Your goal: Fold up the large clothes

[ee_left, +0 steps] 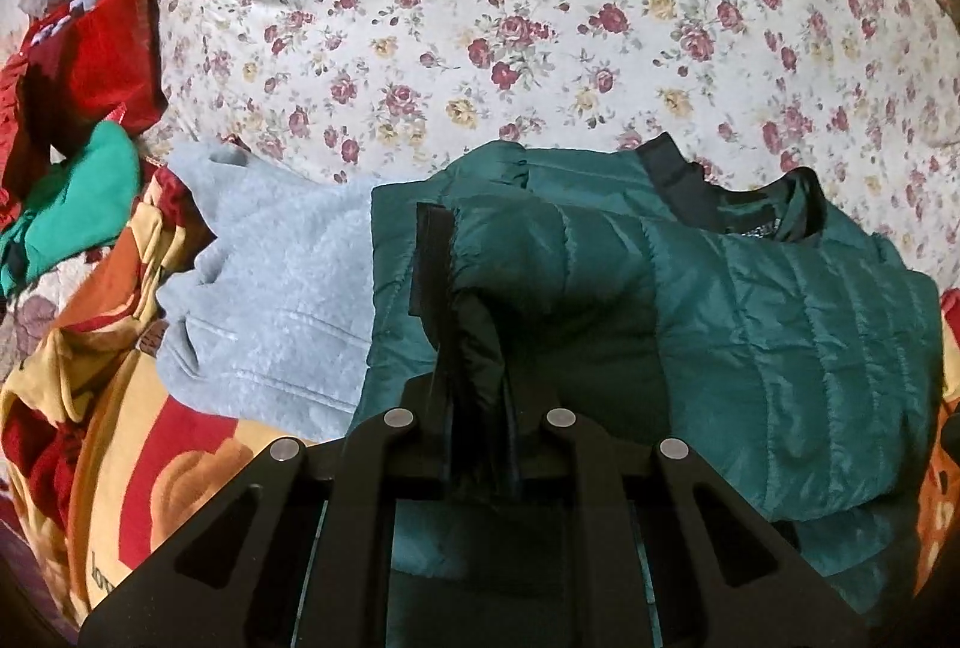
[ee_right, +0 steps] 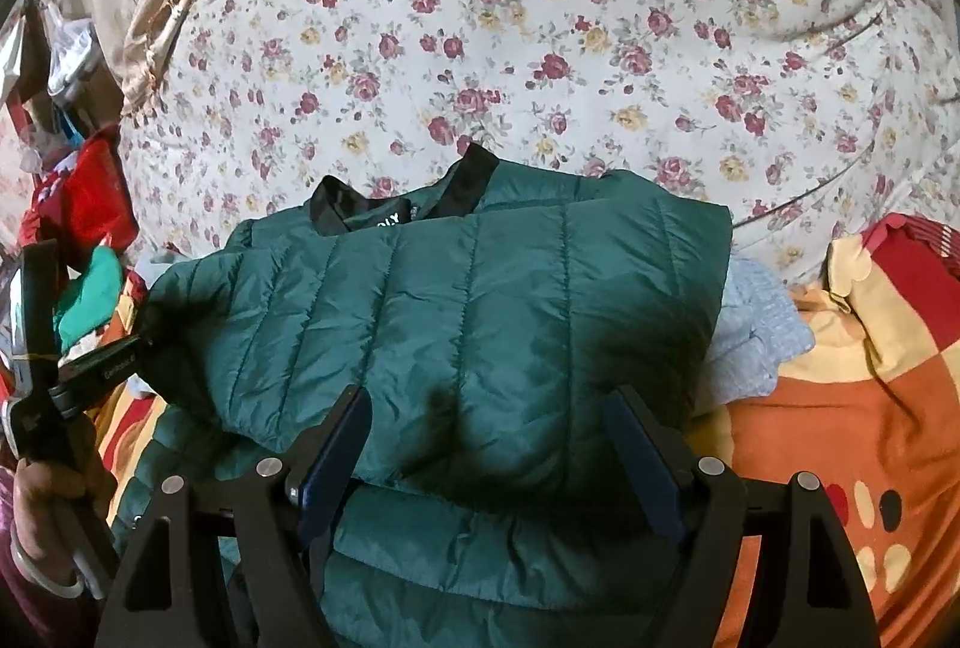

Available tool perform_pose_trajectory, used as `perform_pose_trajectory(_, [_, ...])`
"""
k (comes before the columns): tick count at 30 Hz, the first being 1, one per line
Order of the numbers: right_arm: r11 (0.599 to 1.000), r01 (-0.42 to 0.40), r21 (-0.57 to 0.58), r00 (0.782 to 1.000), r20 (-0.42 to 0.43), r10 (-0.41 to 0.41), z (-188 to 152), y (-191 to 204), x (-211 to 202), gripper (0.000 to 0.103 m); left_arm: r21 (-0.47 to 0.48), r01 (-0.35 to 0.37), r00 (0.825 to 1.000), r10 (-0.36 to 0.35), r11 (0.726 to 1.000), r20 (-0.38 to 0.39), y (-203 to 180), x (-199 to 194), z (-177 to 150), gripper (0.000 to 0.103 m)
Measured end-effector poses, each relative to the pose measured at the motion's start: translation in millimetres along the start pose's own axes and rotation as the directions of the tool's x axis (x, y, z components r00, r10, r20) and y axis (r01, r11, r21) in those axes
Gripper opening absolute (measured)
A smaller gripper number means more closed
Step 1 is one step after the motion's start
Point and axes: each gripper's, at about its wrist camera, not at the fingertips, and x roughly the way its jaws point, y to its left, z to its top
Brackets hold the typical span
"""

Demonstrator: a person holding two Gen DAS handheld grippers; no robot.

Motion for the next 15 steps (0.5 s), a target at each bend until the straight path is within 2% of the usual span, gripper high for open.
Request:
perform_pose_trajectory(4, [1.0, 0.008, -0.007, 1.0, -0.002, -0.008, 1.7, -0.1, 3.0, 0.078, -0.001, -0.006, 1.0, 0.006, 1.0, 0.003, 3.5, 3.9, 3.6, 0.011])
perform_pose_trajectory(10, [0.998, 0.062, -0.001, 0.998, 0.028, -0.062, 10.1, -9.8, 4.8, 0.078, -0.072, 0.006, 1.0, -0.008, 0.997, -0.023, 21.1, 16.2, 14.7, 0.011])
perform_pose_trajectory(15, [0.995, 0.1, 0.001, 0.995, 0.01, -0.1, 22.3, -22.5, 28.4, 0.078, -0.086, -0.007, 1.0, 0.006, 0.996, -0.015, 22.9, 24.5, 21.0, 0.01])
